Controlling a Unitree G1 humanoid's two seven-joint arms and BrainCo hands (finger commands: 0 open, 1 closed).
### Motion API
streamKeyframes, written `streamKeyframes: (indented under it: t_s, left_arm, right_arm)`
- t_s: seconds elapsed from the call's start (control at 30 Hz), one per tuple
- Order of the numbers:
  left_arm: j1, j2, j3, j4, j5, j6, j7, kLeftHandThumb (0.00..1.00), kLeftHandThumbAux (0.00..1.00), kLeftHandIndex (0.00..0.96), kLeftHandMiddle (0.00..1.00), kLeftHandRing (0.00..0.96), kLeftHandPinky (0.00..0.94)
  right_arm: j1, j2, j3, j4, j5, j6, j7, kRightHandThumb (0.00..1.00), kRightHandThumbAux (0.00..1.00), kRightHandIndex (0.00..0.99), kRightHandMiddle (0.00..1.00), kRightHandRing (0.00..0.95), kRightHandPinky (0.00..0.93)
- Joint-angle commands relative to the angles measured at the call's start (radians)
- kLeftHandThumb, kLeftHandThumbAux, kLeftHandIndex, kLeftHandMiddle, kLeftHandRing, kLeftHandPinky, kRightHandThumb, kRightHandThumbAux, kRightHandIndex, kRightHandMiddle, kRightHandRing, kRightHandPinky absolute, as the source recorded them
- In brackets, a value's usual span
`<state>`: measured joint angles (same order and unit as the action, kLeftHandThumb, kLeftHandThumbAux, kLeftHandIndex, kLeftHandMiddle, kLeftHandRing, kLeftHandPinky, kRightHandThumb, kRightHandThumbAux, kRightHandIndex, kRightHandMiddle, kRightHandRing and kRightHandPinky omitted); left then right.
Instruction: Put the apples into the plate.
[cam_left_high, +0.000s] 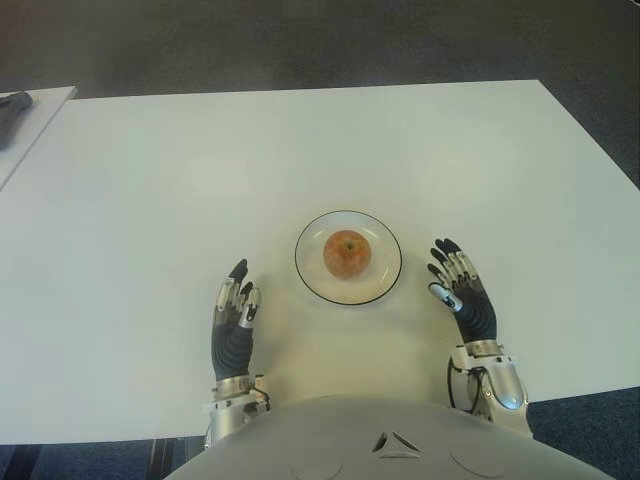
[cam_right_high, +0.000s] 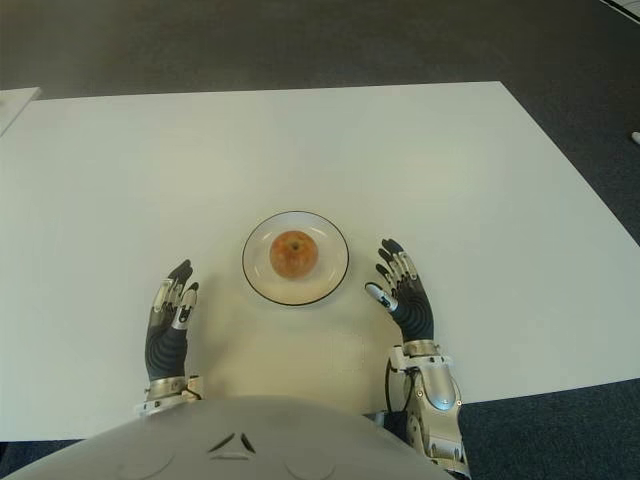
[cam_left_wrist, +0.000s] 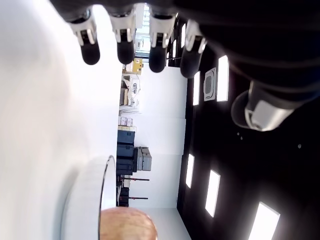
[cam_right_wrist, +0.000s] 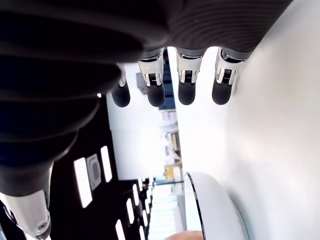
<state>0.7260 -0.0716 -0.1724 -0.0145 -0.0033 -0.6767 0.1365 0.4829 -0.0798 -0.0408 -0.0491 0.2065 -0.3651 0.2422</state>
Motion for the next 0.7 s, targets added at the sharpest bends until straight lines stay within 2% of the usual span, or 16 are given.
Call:
streamKeyframes:
  t_s: [0.03, 0.23, 0.4, 0.5, 0.7]
  left_arm:
    - [0.020, -0.014, 0.005, -0.011, -0.017, 0.031, -0.008, 0.140, 0.423, 0.182, 0.119, 0.077, 0.078]
    - [0.028, -0.009, 0.010, -0.025, -0.009, 0.052, -0.006, 0.130, 0.412, 0.171, 0.114, 0.073, 0.075]
    - [0.027, -0.005, 0.014, -0.021, 0.008, 0.041, -0.005, 0.106, 0.402, 0.143, 0.103, 0.064, 0.066]
    - [0.030, -0.009, 0.015, -0.026, 0.006, 0.052, -0.002, 0.106, 0.402, 0.143, 0.105, 0.071, 0.088]
    - [0.022, -0.008, 0.018, -0.013, 0.006, 0.024, -0.007, 0.110, 0.403, 0.168, 0.117, 0.081, 0.086]
  right_arm:
    - [0.007, 0.012, 0.005, 0.009, -0.012, -0.003, -0.004, 0.222, 0.632, 0.018, 0.061, 0.062, 0.084]
    - [0.010, 0.017, 0.003, 0.012, -0.014, -0.003, -0.004, 0.216, 0.638, 0.022, 0.066, 0.068, 0.089]
    - [0.009, 0.020, 0.002, 0.014, -0.010, 0.005, -0.004, 0.229, 0.643, 0.022, 0.070, 0.073, 0.092]
    - [0.008, 0.021, 0.001, 0.018, -0.012, 0.006, -0.004, 0.232, 0.647, 0.020, 0.068, 0.069, 0.081]
    - [0.006, 0.022, 0.000, 0.029, -0.022, 0.000, -0.009, 0.231, 0.649, 0.014, 0.059, 0.059, 0.071]
